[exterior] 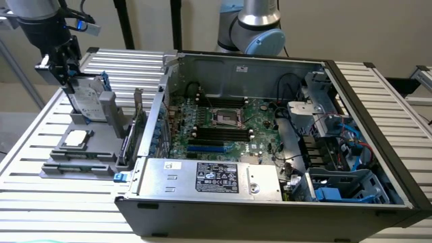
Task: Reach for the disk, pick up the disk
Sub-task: 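Pick up the disk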
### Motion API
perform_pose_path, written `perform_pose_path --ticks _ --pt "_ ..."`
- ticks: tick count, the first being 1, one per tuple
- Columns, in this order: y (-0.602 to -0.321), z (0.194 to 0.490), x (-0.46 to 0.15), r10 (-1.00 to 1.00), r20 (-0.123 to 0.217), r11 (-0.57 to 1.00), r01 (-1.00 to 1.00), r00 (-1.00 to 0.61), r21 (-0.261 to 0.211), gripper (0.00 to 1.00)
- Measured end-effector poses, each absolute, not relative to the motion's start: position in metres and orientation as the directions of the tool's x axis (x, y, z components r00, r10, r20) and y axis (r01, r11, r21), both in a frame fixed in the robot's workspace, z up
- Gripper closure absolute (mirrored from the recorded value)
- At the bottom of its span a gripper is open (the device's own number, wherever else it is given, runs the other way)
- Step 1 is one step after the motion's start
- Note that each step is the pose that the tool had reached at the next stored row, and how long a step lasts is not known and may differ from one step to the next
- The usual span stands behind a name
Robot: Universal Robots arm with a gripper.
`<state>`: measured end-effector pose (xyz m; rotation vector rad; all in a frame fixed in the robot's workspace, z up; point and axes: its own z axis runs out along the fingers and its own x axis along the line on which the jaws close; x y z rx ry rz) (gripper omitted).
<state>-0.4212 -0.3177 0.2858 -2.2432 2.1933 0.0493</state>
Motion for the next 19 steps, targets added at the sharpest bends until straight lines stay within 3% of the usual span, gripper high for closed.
perform_pose_path --ticks 6,9,10,19 --pt "-0.3173 0.2856 -0.4214 -0.999 -0.025 -0.023 -1.0 0.022 0.02 0.4" --pt "-0.3173 0.2855 -0.4223 -0.999 -0.025 -0.023 -1.0 0.022 0.02 0.49" --pt "-0.3173 0.2855 -0.4226 -0.999 -0.025 -0.023 -1.0 0.022 0.02 0.56" --pt "-0.3173 0.2856 -0.4238 -0.999 -0.025 -0.023 -1.0 0.022 0.02 0.56"
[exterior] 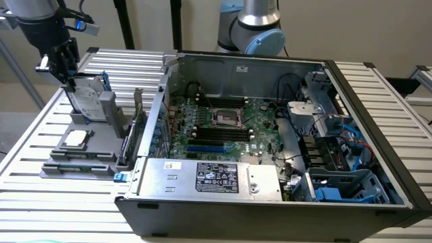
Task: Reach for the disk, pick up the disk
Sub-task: 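Pick up the disk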
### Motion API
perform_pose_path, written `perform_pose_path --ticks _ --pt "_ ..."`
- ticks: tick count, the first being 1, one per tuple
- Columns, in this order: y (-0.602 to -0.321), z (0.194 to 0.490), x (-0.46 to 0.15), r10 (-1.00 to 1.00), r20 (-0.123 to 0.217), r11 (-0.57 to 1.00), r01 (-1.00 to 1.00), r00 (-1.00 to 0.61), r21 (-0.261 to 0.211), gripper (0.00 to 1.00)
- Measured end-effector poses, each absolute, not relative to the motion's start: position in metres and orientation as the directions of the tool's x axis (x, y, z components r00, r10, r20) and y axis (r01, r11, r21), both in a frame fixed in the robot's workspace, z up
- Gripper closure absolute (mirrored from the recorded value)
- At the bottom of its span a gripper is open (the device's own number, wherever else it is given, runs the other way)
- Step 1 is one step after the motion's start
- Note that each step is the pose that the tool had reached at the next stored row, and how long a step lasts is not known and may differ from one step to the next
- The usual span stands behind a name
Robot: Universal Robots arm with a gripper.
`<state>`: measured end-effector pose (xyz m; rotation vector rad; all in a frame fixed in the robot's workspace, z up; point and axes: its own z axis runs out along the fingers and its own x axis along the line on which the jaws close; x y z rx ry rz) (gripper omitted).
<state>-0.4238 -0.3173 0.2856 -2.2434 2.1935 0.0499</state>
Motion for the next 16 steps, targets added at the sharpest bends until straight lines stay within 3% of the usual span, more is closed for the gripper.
perform_pose_path --ticks 3,5,16 --pt "-0.3173 0.2856 -0.4238 -0.999 -0.025 -0.023 -1.0 0.022 0.02 0.58" --pt "-0.3173 0.2856 -0.4238 -0.999 -0.025 -0.023 -1.0 0.022 0.02 0.66" --pt "-0.3229 0.2855 -0.4236 -1.0 -0.026 -0.015 -1.0 0.014 0.02 0.67"
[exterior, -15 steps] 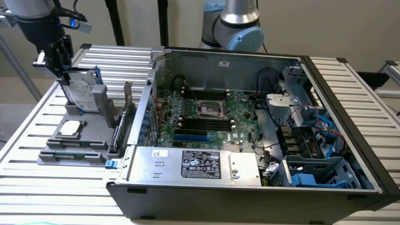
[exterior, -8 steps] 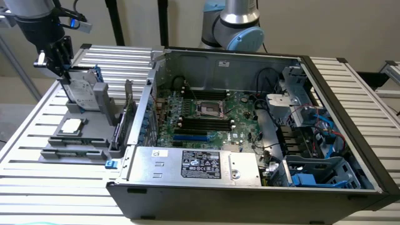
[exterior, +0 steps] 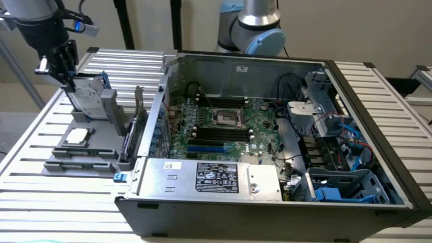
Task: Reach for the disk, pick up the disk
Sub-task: 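Pick up the disk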
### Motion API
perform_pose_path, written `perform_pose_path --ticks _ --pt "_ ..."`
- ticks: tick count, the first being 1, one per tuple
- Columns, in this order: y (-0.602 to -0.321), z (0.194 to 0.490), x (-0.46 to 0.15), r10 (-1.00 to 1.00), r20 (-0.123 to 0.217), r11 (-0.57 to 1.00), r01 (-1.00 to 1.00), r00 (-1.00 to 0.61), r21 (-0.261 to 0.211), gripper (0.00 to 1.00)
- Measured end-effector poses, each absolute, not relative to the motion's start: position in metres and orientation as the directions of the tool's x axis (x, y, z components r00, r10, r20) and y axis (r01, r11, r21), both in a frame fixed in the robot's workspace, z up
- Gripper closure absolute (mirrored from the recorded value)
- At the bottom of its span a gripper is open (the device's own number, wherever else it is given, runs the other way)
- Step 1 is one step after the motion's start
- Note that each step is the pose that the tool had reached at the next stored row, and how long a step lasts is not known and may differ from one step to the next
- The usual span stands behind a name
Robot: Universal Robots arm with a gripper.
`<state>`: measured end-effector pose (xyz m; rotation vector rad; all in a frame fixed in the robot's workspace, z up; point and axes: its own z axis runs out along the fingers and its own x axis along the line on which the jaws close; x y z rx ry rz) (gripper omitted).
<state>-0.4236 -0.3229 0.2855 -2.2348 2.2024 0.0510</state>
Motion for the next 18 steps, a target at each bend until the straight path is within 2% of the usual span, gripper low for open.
perform_pose_path --ticks 18 --pt "-0.3244 0.2856 -0.4236 -1.0 -0.026 -0.009 -1.0 0.008 0.02 0.67"
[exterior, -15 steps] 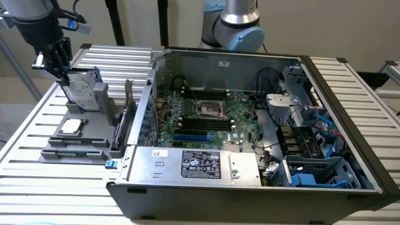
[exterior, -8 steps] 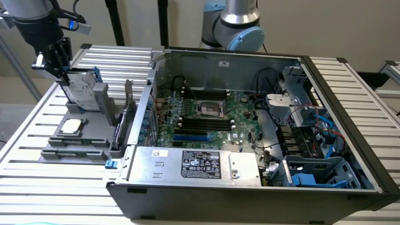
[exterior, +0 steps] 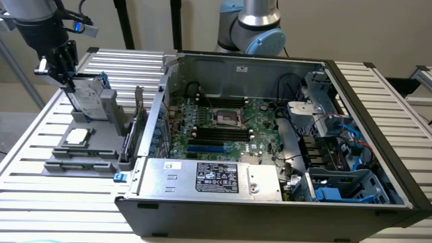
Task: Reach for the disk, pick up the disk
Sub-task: 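Pick up the disk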
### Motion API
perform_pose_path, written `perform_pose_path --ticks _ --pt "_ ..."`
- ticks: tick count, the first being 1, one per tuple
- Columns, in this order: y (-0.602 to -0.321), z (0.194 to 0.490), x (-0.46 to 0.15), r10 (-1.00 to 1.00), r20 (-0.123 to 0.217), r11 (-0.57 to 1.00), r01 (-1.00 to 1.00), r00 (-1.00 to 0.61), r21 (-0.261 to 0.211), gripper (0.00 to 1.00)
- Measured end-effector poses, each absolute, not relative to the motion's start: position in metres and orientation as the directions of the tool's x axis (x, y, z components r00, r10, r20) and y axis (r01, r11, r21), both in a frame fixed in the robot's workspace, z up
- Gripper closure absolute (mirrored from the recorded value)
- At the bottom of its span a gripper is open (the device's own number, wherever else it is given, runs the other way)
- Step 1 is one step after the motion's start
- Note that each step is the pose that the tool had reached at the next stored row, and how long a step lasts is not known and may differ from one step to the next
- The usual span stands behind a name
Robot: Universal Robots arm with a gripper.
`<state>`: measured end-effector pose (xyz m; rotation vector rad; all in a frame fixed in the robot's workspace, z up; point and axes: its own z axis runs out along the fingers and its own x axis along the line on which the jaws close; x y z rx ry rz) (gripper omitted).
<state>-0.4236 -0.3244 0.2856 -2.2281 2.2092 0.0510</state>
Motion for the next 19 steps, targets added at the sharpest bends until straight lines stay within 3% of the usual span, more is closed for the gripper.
perform_pose_path --ticks 6,19 --pt "-0.324 0.297 -0.424 -1.0 -0.026 -0.009 -1.0 0.008 0.02 0.67" --pt "-0.324 0.356 -0.422 -1.0 -0.026 -0.009 -1.0 0.008 0.02 0.67"
